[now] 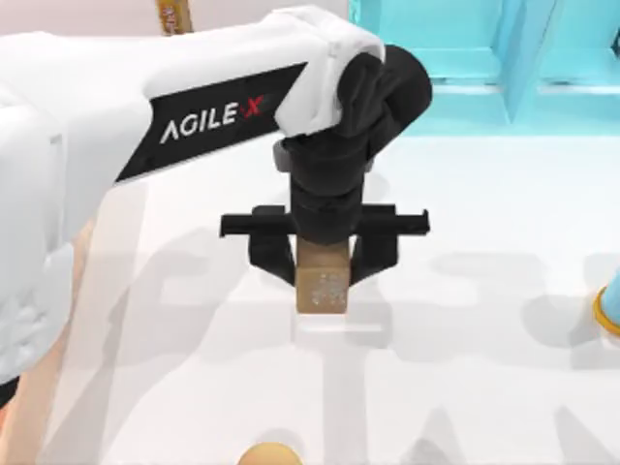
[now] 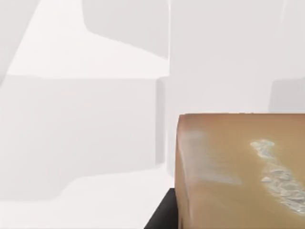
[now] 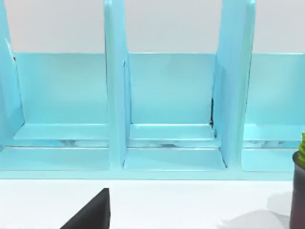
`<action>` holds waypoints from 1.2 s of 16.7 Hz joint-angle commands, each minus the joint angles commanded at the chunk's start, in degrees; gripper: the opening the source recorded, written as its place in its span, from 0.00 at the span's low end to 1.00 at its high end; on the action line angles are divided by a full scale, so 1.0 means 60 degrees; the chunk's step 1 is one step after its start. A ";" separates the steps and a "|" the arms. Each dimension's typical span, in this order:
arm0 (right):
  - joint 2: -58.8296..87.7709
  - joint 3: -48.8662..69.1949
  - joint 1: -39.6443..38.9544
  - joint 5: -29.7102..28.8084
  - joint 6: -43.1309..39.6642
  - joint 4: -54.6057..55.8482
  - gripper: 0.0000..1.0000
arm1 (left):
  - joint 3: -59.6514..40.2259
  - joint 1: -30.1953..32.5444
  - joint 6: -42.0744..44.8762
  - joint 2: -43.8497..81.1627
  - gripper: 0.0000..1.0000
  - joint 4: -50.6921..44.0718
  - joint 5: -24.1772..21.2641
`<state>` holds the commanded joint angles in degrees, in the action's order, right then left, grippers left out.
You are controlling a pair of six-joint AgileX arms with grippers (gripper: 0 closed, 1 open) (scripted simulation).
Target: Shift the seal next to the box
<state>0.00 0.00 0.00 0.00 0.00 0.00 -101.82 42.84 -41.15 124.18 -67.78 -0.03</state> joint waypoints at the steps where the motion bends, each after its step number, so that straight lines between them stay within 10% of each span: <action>1: 0.0000 0.0000 0.0000 0.0000 0.0000 0.0000 1.00 | 0.0022 -0.0009 0.0015 0.0044 0.00 0.0021 0.0003; 20: 0.0000 0.0000 0.0000 0.0000 0.0000 0.0000 1.00 | 0.5633 -0.3284 0.3164 -0.7594 0.00 -0.1941 0.0012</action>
<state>0.00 0.00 0.00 0.00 0.00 0.00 -68.02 23.13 -22.17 78.61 -79.42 0.05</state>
